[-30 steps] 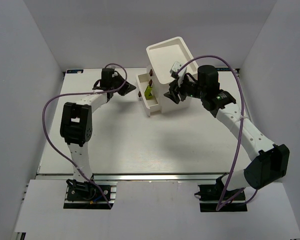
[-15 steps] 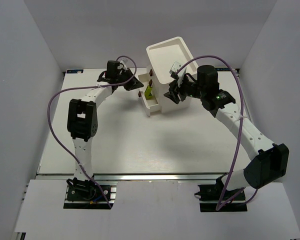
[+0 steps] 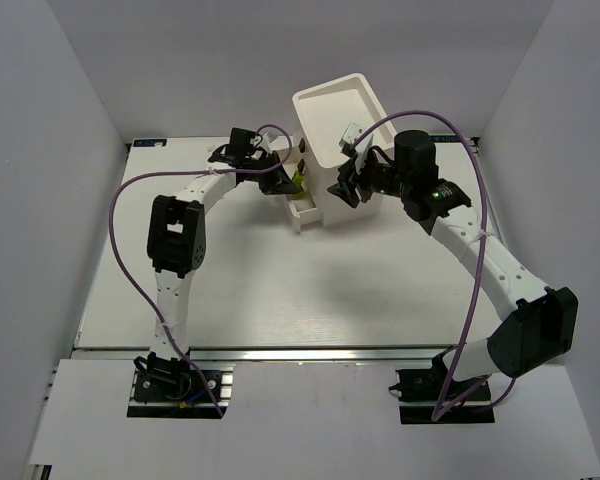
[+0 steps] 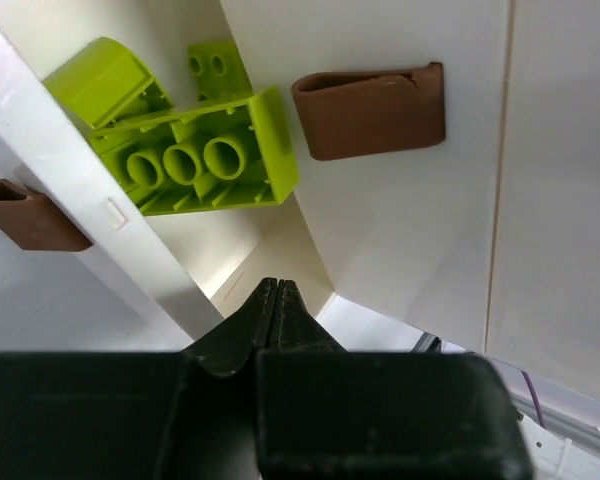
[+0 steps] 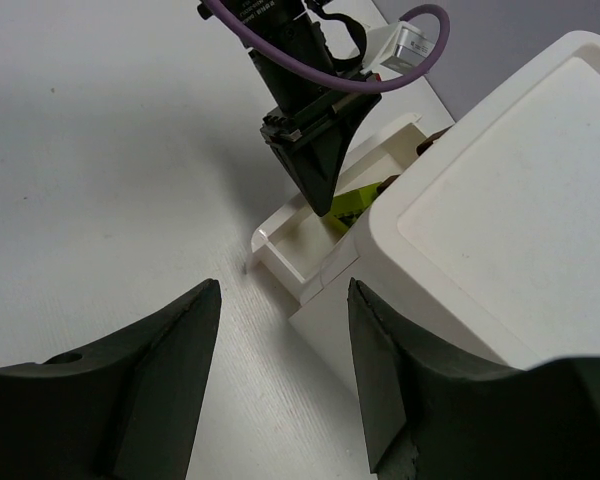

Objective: Sort the legos into containers by color

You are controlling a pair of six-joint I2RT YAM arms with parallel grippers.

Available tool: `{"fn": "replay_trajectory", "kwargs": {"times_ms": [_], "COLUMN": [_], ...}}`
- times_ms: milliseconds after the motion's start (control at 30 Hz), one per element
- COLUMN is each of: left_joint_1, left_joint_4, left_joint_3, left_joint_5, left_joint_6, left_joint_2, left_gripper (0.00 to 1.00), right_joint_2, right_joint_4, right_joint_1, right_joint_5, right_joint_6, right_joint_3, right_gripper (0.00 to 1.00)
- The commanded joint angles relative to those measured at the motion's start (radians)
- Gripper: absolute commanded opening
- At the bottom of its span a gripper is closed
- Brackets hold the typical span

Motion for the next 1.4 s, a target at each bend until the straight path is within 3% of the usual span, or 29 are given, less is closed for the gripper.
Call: {"fn": "replay_trajectory", "kwargs": {"times_ms": [0,367,767,933,1133,1233,1367], "left_joint_1": [-0.013,-0.024,-0.005,-0.005,0.004,0.015,0.033], "left_joint_4": [-0.051,-0.018,0.099,0.117,0.203,0.176,0.150], "left_joint_3": [0.065,0.180,0.137,0.171,0.044,-0.034,-0.142], "left_joint_5": [0.001,-0.134,-0.279,-0.272,-0.295,-0.405,-0.537], "left_joint_6": [0.044,-0.035,-0.137,-0.145,-0.141,-0.116,-0.096], "left_joint_2": [0.009,0.104,0.069,0.064,-0.081,-0.169,-0.246], "left_gripper": [0.09,0.10,0.11,0.11,0.13,0.21,0.22], "right_joint_2": [-0.001,-0.015,-0.020,-0.020,-0.021,-0.016,-0.009], "right_joint_4": [0.049,0.046,0.045,0.042,0.039,0.042,0.044], "right_joint_1": [-0.002,-0.001,-0.002,-0.001,-0.004,-0.005,-0.001], "right_joint_5": [-0.001,0.013,0.009,0.011,0.014,0.010,0.008], "right_joint_6": [0.017,0.009,0.003,-0.002,-0.003,-0.002,0.000], "right_joint_3": [0.012,0.004,0.003,0.003,0.000,0.000,0.006], "right_gripper": [0.60,0.60,0.60,0.60,0.60,0.60,0.60]}}
